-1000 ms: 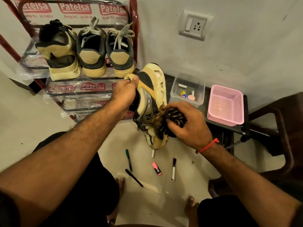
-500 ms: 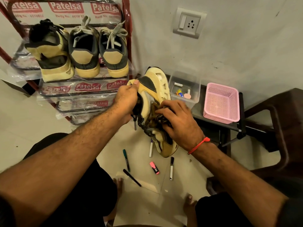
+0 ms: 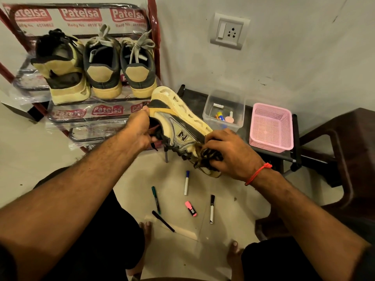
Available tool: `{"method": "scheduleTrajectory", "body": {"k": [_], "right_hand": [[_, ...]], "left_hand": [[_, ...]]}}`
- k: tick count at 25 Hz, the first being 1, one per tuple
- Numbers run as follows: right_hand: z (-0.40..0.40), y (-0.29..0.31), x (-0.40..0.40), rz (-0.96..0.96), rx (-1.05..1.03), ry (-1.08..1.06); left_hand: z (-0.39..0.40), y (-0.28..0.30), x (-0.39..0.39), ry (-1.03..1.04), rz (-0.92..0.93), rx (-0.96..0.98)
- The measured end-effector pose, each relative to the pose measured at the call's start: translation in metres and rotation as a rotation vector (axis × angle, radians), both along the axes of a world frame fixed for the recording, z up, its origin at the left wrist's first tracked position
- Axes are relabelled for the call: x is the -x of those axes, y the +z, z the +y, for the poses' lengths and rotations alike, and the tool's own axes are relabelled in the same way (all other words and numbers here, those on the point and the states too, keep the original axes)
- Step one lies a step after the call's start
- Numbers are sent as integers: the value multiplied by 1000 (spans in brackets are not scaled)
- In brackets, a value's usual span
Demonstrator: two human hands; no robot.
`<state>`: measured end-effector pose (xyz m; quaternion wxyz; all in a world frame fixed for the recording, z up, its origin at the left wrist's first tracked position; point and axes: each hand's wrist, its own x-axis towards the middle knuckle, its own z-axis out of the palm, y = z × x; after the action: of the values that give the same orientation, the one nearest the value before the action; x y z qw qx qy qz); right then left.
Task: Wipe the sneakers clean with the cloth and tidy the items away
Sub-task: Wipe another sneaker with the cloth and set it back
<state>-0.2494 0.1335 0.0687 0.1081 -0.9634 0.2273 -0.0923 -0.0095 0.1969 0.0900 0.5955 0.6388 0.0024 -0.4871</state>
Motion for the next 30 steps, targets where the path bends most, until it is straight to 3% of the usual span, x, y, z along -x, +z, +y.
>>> {"method": "scheduleTrajectory", "body": {"k": [4, 8, 14, 19, 23, 25, 27, 30], "right_hand": [[6, -3, -11, -211, 73, -91], [13, -1, -26, -267, 107, -53], [11, 2, -8, 1, 240, 154], [0, 16, 16, 176, 219, -4], [-5, 28, 21, -249, -88, -182], [-1, 30, 13, -369, -91, -201], [1, 26, 7, -314, -9, -160], [0, 20, 6, -63, 129, -2]], "left_hand": [[1, -3, 24, -118, 70, -29], [-1, -8, 47, -215, 44, -46], [2, 0, 25, -130, 140, -13], [3, 14, 12, -39, 130, 40], [5, 19, 7, -13, 92, 63], [5, 17, 10, -34, 74, 39], [6, 16, 11, -48, 94, 25], [6, 18, 9, -5, 171, 54]]}}
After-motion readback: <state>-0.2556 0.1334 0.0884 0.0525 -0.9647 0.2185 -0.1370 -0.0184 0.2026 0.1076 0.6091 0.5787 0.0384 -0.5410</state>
